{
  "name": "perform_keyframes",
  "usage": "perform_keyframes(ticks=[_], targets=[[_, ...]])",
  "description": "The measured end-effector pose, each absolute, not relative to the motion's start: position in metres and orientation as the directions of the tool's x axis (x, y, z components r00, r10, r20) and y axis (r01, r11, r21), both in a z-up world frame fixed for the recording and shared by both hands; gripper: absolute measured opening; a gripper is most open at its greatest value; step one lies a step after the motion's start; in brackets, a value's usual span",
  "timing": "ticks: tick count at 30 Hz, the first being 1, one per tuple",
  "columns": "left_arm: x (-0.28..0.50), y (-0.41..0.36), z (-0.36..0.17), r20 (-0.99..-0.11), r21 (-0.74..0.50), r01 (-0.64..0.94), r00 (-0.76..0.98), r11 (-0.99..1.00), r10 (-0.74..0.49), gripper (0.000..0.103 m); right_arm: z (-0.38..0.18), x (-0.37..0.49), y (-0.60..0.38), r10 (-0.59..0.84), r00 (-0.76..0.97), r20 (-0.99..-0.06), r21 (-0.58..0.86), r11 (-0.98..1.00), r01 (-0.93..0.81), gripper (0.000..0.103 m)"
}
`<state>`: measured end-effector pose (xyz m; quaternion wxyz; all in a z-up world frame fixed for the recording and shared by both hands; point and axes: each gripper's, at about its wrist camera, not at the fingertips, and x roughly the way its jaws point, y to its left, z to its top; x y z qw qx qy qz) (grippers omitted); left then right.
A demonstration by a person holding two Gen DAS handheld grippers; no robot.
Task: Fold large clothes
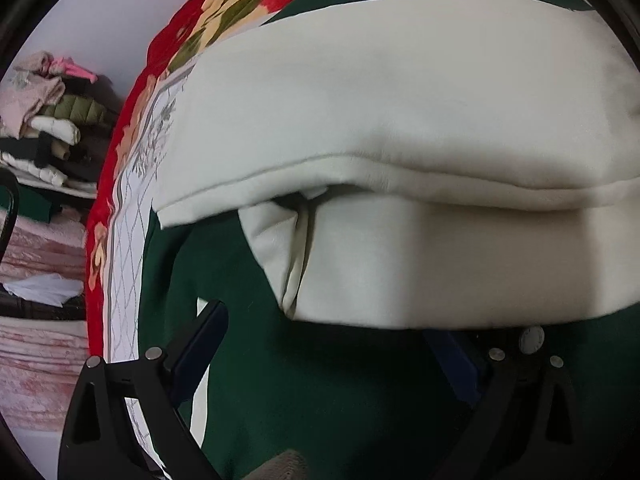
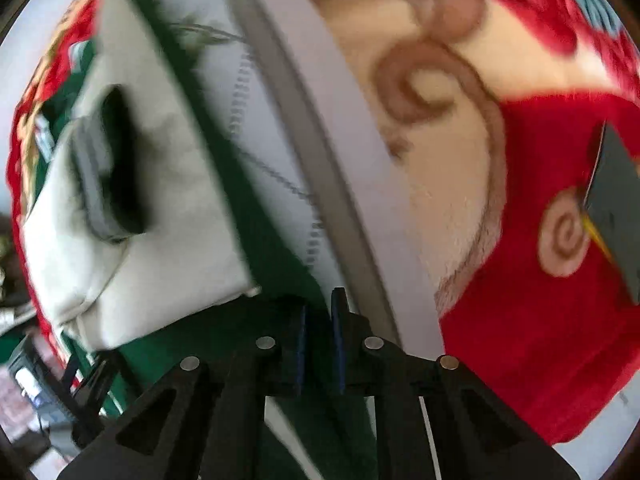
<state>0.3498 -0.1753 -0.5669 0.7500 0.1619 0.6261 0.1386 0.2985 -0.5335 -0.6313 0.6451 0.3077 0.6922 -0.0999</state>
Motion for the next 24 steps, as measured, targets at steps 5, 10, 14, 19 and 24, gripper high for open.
perform_keyframes(ticks=[5,10,14,19,24], targets=[[0.334,-0.161,-0.554,-0.9,0.404,-0.032,0.166,0.914,0.404,0.1,-0.655,0.291,-0.512,0.255,-0.12,-0.959,0.175,0.871,0.46,0.021],[0.31,-0.131,-0.547,-0.9,0.415,-0.043,0.128,0.909,0.417,0.1,-0.647,0.295,-0.512,0.092,-0.133,-0.987,0.021,0.888,0.46,0.03],[0.298,-0.089,-0.539,-0.891,0.432,-0.091,0.109,0.897,0.441,0.1,-0.616,0.288,-0.508,0.017,-0.091,-0.996,-0.03,0.868,0.496,0.036],[0.302,-0.047,-0.535,-0.88,0.443,-0.151,0.117,0.884,0.461,0.1,-0.598,0.262,-0.523,0.103,-0.015,-0.995,0.076,0.82,0.567,0.04],[0.308,-0.047,-0.535,-0.892,0.414,-0.132,0.141,0.901,0.43,0.1,-0.647,0.249,-0.523,0.263,-0.064,-0.963,0.177,0.789,0.588,0.021]])
